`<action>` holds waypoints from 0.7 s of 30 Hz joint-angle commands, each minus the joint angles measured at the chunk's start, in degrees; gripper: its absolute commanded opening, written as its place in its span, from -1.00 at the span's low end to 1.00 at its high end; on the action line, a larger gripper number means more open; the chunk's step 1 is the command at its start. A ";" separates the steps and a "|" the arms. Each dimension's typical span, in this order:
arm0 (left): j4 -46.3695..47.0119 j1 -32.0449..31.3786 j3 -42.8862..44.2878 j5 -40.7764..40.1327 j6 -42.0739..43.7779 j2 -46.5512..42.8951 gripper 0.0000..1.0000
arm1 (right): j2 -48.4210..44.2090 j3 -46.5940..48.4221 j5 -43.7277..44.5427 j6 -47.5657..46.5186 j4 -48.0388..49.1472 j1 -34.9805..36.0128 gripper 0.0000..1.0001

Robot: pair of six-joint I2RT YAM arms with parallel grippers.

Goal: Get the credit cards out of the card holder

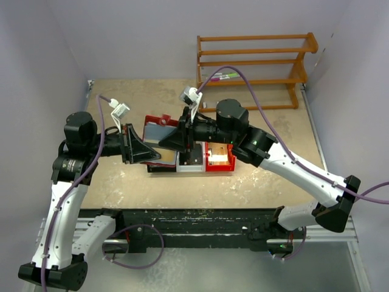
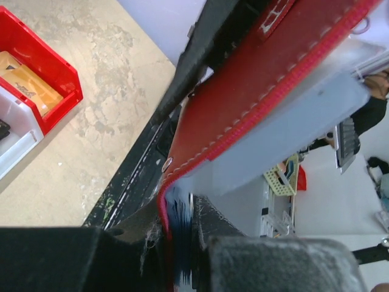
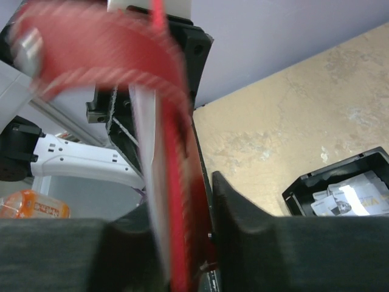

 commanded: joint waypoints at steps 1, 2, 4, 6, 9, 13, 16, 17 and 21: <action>-5.26 -0.22 3.57 1.66 6.62 0.87 -0.99 | -0.77 0.85 1.58 1.68 6.96 -0.18 -0.22; -5.70 -0.22 3.79 1.80 7.28 1.01 -0.99 | -0.79 0.61 1.82 2.07 7.50 -0.23 -0.09; -6.21 -0.22 3.88 2.03 7.84 0.93 -1.00 | -1.34 -0.19 2.90 2.81 8.94 -0.27 0.02; -6.79 -0.22 3.98 2.27 8.38 1.00 -1.00 | -2.00 -1.04 3.80 3.35 10.23 -0.33 0.00; -7.17 -0.22 4.25 2.95 8.84 0.98 -1.00 | -2.67 -1.75 3.26 3.93 11.55 -0.81 -0.27; -7.43 -0.22 4.43 3.53 9.51 1.24 -1.00 | -1.97 -0.17 1.92 3.38 8.90 -1.13 -1.00; -6.99 -0.22 4.35 3.09 9.93 0.98 -0.69 | -1.98 0.05 2.15 5.38 9.58 -1.17 -1.00; -6.21 -0.22 4.00 3.23 9.70 0.81 -0.21 | -2.42 -0.56 2.51 7.37 11.66 -1.15 -1.00; 4.25 -0.22 0.16 3.44 2.86 -1.08 0.34 | -6.53 -7.76 11.30 16.98 27.09 -1.02 -1.00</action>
